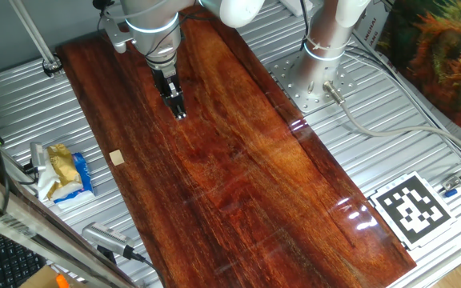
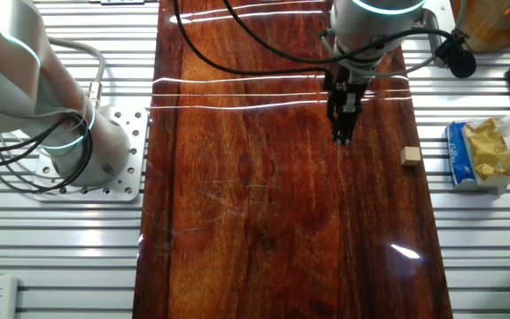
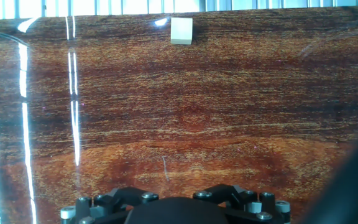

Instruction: Use the gripper to push the small block from left to right

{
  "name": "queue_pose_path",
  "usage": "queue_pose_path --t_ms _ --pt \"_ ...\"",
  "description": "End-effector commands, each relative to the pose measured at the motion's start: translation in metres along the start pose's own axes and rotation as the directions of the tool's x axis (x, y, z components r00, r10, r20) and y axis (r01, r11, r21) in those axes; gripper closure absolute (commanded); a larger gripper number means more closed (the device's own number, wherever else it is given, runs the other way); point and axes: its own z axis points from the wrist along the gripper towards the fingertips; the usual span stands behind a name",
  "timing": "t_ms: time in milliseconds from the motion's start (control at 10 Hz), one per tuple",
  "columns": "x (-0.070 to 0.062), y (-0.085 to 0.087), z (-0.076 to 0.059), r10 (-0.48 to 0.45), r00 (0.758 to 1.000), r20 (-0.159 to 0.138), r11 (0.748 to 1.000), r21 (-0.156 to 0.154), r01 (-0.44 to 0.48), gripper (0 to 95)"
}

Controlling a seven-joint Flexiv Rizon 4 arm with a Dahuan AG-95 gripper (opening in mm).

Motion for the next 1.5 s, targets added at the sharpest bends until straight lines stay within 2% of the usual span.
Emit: queue_pose_path --t_ms 100,200,700,1000,1500 --pt "0.0001 -0.0001 0.0000 0.055 0.995 -0.079 0.996 -0.070 -0.060 95.0" --pt "0.0001 -0.0001 0.0000 0.049 0.996 -0.080 0.997 -0.062 -0.054 95.0" --pt "0.0001 -0.0001 0.0000 0.057 0.994 -0.088 0.996 -0.059 -0.062 95.0" --pt "0.0000 0.0003 0.0000 0.073 0.992 -0.098 0.994 -0.068 -0.080 95.0" --pt "0.0000 0.0003 0.0001 0.100 0.989 -0.107 0.994 -0.035 -0.105 95.0"
